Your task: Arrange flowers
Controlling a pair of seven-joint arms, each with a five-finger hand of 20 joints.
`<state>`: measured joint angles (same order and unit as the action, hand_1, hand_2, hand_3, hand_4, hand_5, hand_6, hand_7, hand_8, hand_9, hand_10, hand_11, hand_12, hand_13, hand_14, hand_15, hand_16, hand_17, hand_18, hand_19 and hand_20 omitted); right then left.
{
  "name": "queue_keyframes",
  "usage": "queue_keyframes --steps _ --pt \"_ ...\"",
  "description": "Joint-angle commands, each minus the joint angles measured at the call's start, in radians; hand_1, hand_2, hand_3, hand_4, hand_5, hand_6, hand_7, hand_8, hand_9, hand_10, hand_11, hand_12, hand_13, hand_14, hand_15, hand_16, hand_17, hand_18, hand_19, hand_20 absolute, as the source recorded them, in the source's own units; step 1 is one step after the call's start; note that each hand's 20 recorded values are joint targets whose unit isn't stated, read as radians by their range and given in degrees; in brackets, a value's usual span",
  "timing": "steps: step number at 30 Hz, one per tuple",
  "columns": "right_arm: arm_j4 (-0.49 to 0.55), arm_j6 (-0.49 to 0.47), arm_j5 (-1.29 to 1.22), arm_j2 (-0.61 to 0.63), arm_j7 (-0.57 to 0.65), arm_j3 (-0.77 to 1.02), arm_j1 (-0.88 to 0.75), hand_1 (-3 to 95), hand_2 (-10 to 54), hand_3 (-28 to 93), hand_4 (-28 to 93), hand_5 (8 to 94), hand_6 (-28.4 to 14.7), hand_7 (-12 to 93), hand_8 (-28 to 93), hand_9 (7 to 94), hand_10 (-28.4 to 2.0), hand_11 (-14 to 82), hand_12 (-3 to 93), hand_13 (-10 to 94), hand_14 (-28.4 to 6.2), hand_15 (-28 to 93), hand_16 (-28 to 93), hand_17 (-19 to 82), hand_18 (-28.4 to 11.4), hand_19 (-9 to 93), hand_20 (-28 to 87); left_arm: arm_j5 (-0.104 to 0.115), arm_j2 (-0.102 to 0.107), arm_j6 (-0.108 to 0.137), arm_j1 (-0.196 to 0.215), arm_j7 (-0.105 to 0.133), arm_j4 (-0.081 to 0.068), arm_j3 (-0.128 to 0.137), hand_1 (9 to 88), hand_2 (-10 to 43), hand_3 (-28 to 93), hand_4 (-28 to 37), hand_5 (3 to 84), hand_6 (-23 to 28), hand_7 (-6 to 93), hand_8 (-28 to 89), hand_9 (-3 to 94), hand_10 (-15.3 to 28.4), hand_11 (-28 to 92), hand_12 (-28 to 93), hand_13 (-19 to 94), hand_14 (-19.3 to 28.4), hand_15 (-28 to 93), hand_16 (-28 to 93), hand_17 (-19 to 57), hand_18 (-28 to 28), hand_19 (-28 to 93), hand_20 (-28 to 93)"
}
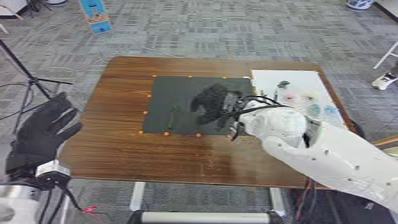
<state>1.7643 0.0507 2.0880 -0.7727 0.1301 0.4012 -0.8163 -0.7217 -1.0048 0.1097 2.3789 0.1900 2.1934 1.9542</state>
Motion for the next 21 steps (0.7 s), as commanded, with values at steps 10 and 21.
queue_keyframes --steps 10,21 --pt "0.042 0.065 0.145 0.192 0.631 0.468 -0.407 61.3 -6.1 -20 -4 60.9 -0.2 17 -9 67.4 -11.2 35.7 31.4 61 -9.6 79 39 32 -18.2 90 57 0.054 0.009 -0.016 -0.077 0.004 -0.019 -0.082 25.4 -9.5 63 -28.3 25.7 1.8 17.5 -10 21.1 9.4 13 16 18 12.5 12 5 -10.7 21.8 39 9" --pt "0.301 -0.146 0.123 0.252 0.68 1.031 -1.0 41.3 -9.5 53 -28 58.2 -2.2 18 -10 63.6 -12.0 37.9 29.3 58 -12.3 79 36 30 -22.3 89 55 0.072 -0.015 -0.008 -0.037 0.017 -0.002 -0.077 25.5 -9.5 60 -28.3 26.1 1.9 17.2 -9 21.3 9.5 13 16 18 12.5 12 5 -10.8 21.9 39 9"
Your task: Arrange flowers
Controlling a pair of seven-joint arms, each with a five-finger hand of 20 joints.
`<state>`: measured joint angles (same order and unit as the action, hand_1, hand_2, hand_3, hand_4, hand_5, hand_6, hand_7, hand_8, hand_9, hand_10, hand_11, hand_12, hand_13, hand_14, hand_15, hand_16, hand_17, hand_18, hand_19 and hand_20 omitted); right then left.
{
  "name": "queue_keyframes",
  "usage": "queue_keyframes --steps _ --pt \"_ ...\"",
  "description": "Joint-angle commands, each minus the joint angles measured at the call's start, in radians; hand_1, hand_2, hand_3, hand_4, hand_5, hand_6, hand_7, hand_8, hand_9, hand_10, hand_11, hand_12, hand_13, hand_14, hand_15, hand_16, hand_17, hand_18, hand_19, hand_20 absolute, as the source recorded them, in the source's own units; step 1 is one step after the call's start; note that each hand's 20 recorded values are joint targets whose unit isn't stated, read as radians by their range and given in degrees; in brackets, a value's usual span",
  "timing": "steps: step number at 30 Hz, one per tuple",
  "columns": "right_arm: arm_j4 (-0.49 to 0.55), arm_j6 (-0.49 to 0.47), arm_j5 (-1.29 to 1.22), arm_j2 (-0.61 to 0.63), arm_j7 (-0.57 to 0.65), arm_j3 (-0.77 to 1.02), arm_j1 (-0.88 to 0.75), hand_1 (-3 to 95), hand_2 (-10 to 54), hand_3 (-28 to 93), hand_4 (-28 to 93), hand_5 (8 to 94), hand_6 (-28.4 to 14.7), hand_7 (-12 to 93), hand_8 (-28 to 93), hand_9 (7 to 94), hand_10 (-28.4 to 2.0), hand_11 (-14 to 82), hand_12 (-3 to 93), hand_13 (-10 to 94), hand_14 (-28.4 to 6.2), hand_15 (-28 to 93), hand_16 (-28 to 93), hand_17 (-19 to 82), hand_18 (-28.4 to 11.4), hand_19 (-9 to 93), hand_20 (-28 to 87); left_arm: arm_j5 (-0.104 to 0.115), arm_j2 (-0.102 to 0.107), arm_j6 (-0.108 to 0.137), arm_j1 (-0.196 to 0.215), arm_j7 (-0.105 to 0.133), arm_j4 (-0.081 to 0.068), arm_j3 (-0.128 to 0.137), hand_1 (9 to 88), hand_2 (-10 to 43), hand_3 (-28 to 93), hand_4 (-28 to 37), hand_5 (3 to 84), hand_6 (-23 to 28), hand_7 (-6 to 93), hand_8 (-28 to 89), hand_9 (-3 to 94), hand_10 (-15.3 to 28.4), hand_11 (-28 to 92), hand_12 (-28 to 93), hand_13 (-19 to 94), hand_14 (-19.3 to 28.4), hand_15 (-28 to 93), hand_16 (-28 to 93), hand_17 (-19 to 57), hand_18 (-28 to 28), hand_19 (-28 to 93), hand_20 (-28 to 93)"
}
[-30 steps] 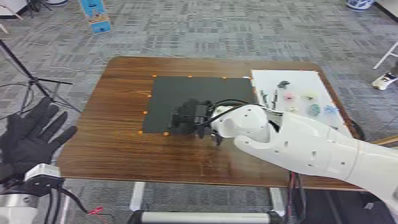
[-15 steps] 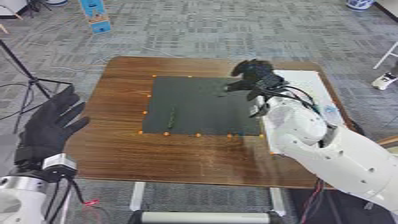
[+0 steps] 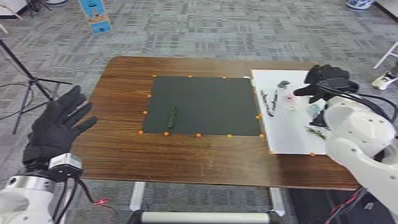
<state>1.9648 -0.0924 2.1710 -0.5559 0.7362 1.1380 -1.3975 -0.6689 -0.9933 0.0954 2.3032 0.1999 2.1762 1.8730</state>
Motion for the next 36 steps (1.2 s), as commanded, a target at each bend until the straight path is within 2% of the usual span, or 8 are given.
queue_keyframes --steps 1,9,20,25,29,32,34,36 --pt "0.113 -0.001 0.045 0.028 0.087 0.332 -0.462 41.2 -9.5 53 -28 58.3 -2.3 18 -10 63.6 -12.0 37.9 29.4 58 -12.3 79 36 30 -22.3 89 55 0.009 -0.027 -0.001 0.039 0.008 0.014 0.005 25.3 -9.5 60 -28.3 26.2 2.0 17.2 -9 21.4 9.6 13 16 18 12.5 12 5 -10.9 21.9 39 9" --pt "0.126 -0.016 0.025 -0.027 0.123 0.472 -0.63 43.2 -9.5 50 -28 58.2 -2.6 18 -10 62.6 -12.2 37.6 29.5 57 -12.5 79 36 29 -22.6 89 55 0.01 -0.035 -0.013 0.047 0.002 0.017 0.009 25.1 -9.5 60 -28.3 26.4 2.1 16.7 -9 21.4 9.6 13 16 18 12.6 12 5 -10.9 22.0 39 9" --pt "0.064 -0.029 0.031 -0.035 0.14 0.393 -0.589 53.2 -9.5 29 -28 58.9 -2.5 18 -10 63.2 -12.4 38.1 29.0 57 -12.4 80 35 29 -22.4 89 55 0.017 -0.022 -0.015 0.035 0.008 0.012 0.003 25.1 -9.5 60 -28.3 26.5 2.1 16.7 -9 21.5 9.6 13 16 18 12.7 11 6 -10.9 21.9 39 9" --pt "0.025 -0.041 0.04 -0.017 0.157 0.386 -0.596 49.6 -9.5 40 -28 59.0 -2.3 18 -10 63.3 -12.3 38.2 29.1 58 -12.3 80 35 30 -22.4 89 55 0.018 -0.016 -0.016 0.027 0.005 0.008 -0.001 25.2 -9.5 60 -28.3 26.5 2.1 16.7 -9 21.5 9.6 13 16 18 12.7 11 6 -10.9 21.9 39 9" --pt "0.018 -0.031 0.047 -0.019 0.159 0.379 -0.602 39.8 -9.5 63 -28 60.5 -1.5 21 -11 64.5 -12.4 39.0 29.2 58 -11.9 80 35 30 -22.3 89 54 0.018 -0.018 -0.013 0.032 0.003 0.01 0.001 25.3 -9.4 60 -28.3 26.5 2.1 16.7 -9 21.5 9.6 13 16 18 12.7 11 6 -10.9 21.9 39 9" --pt "0.004 -0.018 0.05 -0.024 0.155 0.347 -0.578 38.3 -9.5 75 -28 63.7 0.3 29 -11 66.8 -11.7 46.7 32.4 60 -10.7 80 35 32 -21.7 90 54 0.02 -0.019 -0.01 0.036 0.003 0.011 0.001 25.4 -9.4 60 -28.3 26.5 2.1 16.6 -9 21.6 9.6 13 16 18 12.7 12 6 -10.9 22.0 39 9" --pt "0.003 -0.012 0.044 -0.027 0.138 0.339 -0.575 42.1 -9.5 72 -28 64.6 0.6 34 5 68.2 -11.3 48.2 39.0 62 -9.7 79 36 33 -21.3 90 53 0.018 -0.02 -0.009 0.035 0.003 0.01 0.001 25.4 -9.3 59 -28.3 26.5 2.1 16.6 -9 21.5 9.6 13 16 18 12.7 12 6 -10.9 22.0 39 9" --pt "0.005 -0.022 0.042 -0.034 0.115 0.331 -0.569 44.0 -9.5 70 -28 65.6 0.6 38 9 69.1 -11.2 49.2 41.3 63 -9.3 79 36 33 -21.1 91 53 0.019 -0.02 -0.008 0.037 0.004 0.012 0.002 25.4 -9.3 59 -28.3 26.5 2.1 16.7 -9 21.5 9.6 13 16 18 12.7 12 6 -10.9 22.0 39 9"
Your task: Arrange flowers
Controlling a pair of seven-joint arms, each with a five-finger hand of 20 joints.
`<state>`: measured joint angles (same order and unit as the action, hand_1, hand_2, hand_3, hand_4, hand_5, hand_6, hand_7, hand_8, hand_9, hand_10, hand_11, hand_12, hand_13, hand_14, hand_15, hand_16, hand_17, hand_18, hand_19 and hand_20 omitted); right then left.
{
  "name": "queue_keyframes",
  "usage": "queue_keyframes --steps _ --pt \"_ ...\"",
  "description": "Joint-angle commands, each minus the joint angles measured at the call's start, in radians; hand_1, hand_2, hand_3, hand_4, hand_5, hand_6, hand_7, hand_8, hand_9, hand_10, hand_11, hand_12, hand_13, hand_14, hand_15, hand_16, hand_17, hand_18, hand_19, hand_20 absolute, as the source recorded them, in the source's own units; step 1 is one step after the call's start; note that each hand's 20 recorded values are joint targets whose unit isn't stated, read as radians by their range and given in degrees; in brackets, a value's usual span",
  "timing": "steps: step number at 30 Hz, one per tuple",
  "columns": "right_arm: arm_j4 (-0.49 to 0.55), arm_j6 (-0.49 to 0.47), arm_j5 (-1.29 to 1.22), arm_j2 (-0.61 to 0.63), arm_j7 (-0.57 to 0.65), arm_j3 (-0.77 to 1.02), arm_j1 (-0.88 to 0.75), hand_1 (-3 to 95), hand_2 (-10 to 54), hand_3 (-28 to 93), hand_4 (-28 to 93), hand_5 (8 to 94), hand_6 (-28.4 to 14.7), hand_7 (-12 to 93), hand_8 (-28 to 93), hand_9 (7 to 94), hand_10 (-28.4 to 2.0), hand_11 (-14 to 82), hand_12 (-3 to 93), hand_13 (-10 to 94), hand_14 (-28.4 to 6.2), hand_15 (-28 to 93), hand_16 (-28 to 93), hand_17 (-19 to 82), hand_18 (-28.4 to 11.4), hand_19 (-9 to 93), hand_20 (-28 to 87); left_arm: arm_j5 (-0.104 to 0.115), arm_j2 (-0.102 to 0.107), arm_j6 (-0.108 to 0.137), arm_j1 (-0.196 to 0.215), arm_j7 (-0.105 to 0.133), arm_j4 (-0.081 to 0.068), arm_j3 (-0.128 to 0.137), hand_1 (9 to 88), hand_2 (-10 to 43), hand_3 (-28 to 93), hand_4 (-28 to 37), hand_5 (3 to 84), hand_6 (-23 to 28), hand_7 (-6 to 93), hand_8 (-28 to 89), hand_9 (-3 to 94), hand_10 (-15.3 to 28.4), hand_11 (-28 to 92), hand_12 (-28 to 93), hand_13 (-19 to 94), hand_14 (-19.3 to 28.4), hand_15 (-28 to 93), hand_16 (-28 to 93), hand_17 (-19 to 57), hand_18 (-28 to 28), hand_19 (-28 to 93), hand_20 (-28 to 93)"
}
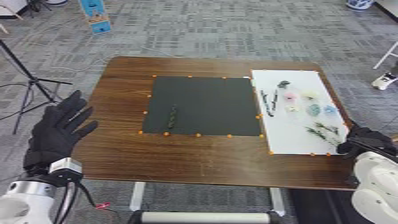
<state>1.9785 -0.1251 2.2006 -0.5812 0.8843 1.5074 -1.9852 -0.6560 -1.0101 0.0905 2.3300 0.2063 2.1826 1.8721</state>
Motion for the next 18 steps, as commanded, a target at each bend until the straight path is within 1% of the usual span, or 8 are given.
queue_keyframes --steps 1,3,5,8,10,11,13,18 --pt "-0.007 0.015 0.011 -0.008 -0.042 -0.045 0.022 44.0 -9.5 71 -28 65.7 0.5 39 10 69.3 -11.1 49.2 41.9 63 -9.4 79 37 34 -21.2 91 53 0.005 -0.005 -0.003 0.01 -0.004 0.006 0.003 25.3 -9.3 60 -28.3 26.5 2.1 16.7 -9 21.5 9.6 13 16 18 12.7 12 6 -10.9 21.9 39 9" --pt "-0.007 0.035 0.01 -0.009 -0.052 -0.065 0.036 44.2 -9.5 69 -28 65.6 0.6 39 9 69.4 -11.2 48.9 42.8 63 -9.5 79 37 34 -21.2 91 53 0.006 -0.006 -0.003 0.011 -0.005 0.005 0.003 25.3 -9.3 60 -28.3 26.5 2.1 16.6 -9 21.5 9.6 13 16 18 12.7 12 6 -10.9 21.9 39 9" --pt "-0.019 0.047 0.025 -0.007 -0.058 -0.103 0.07 42.9 -9.5 70 -28 65.5 0.8 37 9 69.2 -11.5 49.9 40.8 63 -9.5 78 38 34 -21.3 91 53 0.006 -0.007 -0.001 0.013 -0.005 0.006 0.004 25.3 -9.4 60 -28.3 26.6 2.1 16.6 -9 21.5 9.5 13 16 18 12.7 12 6 -10.9 22.0 39 9" --pt "-0.043 0.035 0.02 -0.009 -0.057 -0.152 0.126 43.7 -9.5 69 -28 66.5 0.7 37 9 69.4 -11.3 50.3 39.4 63 -9.4 78 38 34 -21.3 91 53 0.006 -0.009 -0.003 0.013 -0.004 0.006 0.002 25.6 -9.3 59 -28.3 26.6 2.1 16.5 -9 21.6 9.5 13 16 18 12.7 12 6 -10.9 22.0 39 9" --pt "-0.058 0.037 0.025 -0.012 -0.059 -0.176 0.146 45.1 -9.5 69 -28 68.2 0.7 38 9 70.9 -10.8 49.5 41.1 65 -9.3 79 37 34 -21.3 91 53 0.007 -0.008 -0.001 0.01 -0.005 0.004 -0.002 25.9 -9.1 59 -28.3 26.5 2.1 16.6 -9 21.5 9.5 13 16 18 12.7 12 6 -10.9 21.9 39 9" --pt "-0.066 0.033 0.028 -0.014 -0.062 -0.186 0.153 46.7 -9.5 71 -28 69.9 1.1 39 9 73.4 -9.9 46.9 45.5 66 -9.0 79 37 35 -21.1 92 53 0.008 -0.009 0.001 0.01 -0.007 0.004 -0.002 25.8 -9.0 59 -28.3 26.5 2.1 16.6 -9 21.6 9.6 13 16 18 12.7 12 5 -10.8 21.9 39 9" --pt "-0.079 0.03 0.019 -0.02 -0.07 -0.196 0.163 49.4 -9.5 74 -28 72.3 1.5 42 9 76.9 -9.0 44.5 50.1 68 -8.5 79 38 37 -21.2 93 54 0.008 -0.01 0.002 0.011 -0.005 0.005 -0.001 25.8 -8.9 59 -28.3 26.6 2.1 16.6 -9 21.6 9.6 13 16 18 12.7 11 5 -10.8 21.9 39 9" --pt "-0.086 0.02 0.007 -0.033 -0.083 -0.2 0.165 47.8 -9.5 80 -26 73.2 0.6 44 14 77.5 -9.1 47.1 53.8 69 -8.9 81 39 38 -21.6 93 57 0.007 -0.015 0.011 0.023 -0.002 0.01 0.007 25.6 -8.8 59 -28.3 26.5 2.1 16.5 -9 21.6 9.5 13 16 18 12.6 11 6 -10.8 21.9 39 9"
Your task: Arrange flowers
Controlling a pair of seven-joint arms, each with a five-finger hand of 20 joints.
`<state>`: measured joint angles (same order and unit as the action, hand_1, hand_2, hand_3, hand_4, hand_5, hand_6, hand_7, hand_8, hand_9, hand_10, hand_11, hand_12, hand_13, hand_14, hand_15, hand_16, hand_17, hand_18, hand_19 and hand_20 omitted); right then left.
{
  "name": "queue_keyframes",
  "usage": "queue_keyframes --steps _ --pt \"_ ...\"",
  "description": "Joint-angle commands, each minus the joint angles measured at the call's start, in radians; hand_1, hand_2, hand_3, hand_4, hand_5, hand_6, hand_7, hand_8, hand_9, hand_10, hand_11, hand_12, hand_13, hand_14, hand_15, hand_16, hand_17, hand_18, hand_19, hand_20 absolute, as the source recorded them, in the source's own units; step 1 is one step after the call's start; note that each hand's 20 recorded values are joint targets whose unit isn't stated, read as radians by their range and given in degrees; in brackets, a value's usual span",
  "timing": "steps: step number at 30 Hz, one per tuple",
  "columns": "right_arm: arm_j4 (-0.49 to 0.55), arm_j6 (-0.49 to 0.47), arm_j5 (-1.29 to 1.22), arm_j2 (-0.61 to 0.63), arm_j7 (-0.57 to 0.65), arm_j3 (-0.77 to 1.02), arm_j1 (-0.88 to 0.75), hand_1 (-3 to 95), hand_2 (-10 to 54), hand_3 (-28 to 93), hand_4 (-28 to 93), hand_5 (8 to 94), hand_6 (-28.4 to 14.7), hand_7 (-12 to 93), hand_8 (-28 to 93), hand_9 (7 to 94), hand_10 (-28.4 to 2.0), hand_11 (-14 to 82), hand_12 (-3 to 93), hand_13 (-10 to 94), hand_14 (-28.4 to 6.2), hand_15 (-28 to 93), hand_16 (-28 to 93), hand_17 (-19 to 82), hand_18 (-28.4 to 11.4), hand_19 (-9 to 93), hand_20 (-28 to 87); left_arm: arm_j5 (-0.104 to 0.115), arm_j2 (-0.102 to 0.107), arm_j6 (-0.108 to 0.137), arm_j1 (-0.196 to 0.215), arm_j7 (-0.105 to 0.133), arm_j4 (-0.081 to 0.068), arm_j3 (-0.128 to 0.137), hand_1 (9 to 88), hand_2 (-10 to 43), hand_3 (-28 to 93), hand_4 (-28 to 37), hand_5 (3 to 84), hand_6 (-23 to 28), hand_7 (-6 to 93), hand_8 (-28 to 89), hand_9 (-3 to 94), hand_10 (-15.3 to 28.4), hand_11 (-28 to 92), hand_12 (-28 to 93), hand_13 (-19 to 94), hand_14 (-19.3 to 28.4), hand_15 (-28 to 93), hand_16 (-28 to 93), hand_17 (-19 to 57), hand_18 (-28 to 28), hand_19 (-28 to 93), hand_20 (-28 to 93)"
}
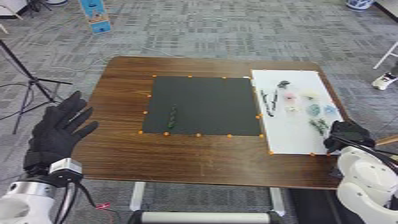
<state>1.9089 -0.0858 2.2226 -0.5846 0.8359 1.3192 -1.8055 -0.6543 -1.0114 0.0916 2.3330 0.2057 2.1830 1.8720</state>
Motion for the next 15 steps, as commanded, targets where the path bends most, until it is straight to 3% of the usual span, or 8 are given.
queue_keyframes --steps 1,8,15 --pt "-0.015 0.003 -0.015 -0.028 -0.034 -0.015 -0.017 46.6 -9.5 81 -23 72.8 0.6 44 16 77.4 -9.3 48.2 54.5 69 -9.1 81 39 38 -21.8 93 57 0.008 -0.014 0.014 0.022 0.001 0.011 0.007 25.6 -8.8 59 -28.3 26.5 2.1 16.6 -9 21.6 9.5 13 16 18 12.7 12 6 -10.8 21.9 39 9" --pt "0.046 0.097 0.009 -0.03 -0.035 0.032 -0.053 39.6 -9.5 83 -7 68.2 0.1 52 26 76.6 -10.6 55.7 53.7 69 -10.5 85 41 38 -22.8 93 63 0.008 -0.017 0.016 0.02 0.006 0.012 0.008 25.6 -8.6 59 -28.3 26.7 2.2 16.5 -9 21.6 9.6 13 16 18 12.7 12 5 -10.9 21.9 39 9" --pt "0.156 0.181 0.023 -0.02 -0.049 0.094 -0.077 36.1 -9.5 85 0 67.6 -0.9 55 29 76.7 -11.1 59.1 53.4 70 -11.2 87 41 39 -23.3 93 67 0.007 -0.021 0.017 0.026 0.007 0.016 0.012 25.4 -8.5 59 -28.3 26.7 2.2 16.5 -9 21.6 9.6 13 16 18 12.7 12 5 -10.8 21.9 39 9"
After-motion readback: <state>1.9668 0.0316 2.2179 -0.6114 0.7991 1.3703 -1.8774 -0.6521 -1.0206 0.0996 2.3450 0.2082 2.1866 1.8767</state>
